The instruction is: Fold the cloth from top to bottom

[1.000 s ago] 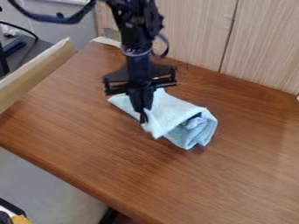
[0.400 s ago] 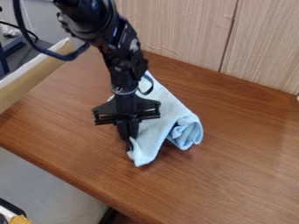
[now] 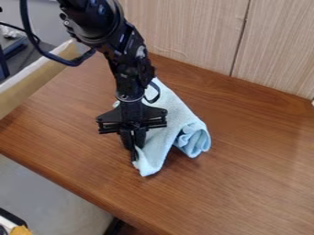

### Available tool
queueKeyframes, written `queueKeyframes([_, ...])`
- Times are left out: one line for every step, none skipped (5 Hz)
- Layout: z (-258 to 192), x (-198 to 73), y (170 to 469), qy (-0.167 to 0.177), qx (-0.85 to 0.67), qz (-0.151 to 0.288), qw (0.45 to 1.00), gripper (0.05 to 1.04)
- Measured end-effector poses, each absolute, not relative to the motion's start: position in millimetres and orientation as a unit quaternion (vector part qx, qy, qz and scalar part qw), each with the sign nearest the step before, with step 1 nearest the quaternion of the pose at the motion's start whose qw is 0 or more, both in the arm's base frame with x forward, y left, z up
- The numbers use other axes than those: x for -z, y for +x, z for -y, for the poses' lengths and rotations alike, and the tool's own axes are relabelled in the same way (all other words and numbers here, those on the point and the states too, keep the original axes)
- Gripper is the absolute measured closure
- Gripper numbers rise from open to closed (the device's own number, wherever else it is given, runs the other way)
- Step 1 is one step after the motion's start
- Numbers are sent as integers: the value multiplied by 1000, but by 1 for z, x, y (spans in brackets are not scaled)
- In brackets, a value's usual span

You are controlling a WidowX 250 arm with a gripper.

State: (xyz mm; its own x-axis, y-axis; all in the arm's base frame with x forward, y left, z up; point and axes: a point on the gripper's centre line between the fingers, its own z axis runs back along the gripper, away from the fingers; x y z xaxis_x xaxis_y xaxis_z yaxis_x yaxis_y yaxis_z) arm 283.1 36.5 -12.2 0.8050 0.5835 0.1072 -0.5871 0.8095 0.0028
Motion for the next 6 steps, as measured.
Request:
queueKeyframes([-37, 11, 282, 21, -312, 41, 949, 645])
queueKeyframes([-38, 11, 280, 23, -310, 33, 950, 336])
queueKeyframes([-39, 11, 279, 28, -314, 27, 949, 98])
queueKeyframes([-40, 9, 280, 32, -312, 26, 949, 83])
queueKeyframes([-38, 1, 280, 33, -309, 31, 950, 83])
queueKeyframes([-36, -14, 287, 27, -299, 47, 953, 83])
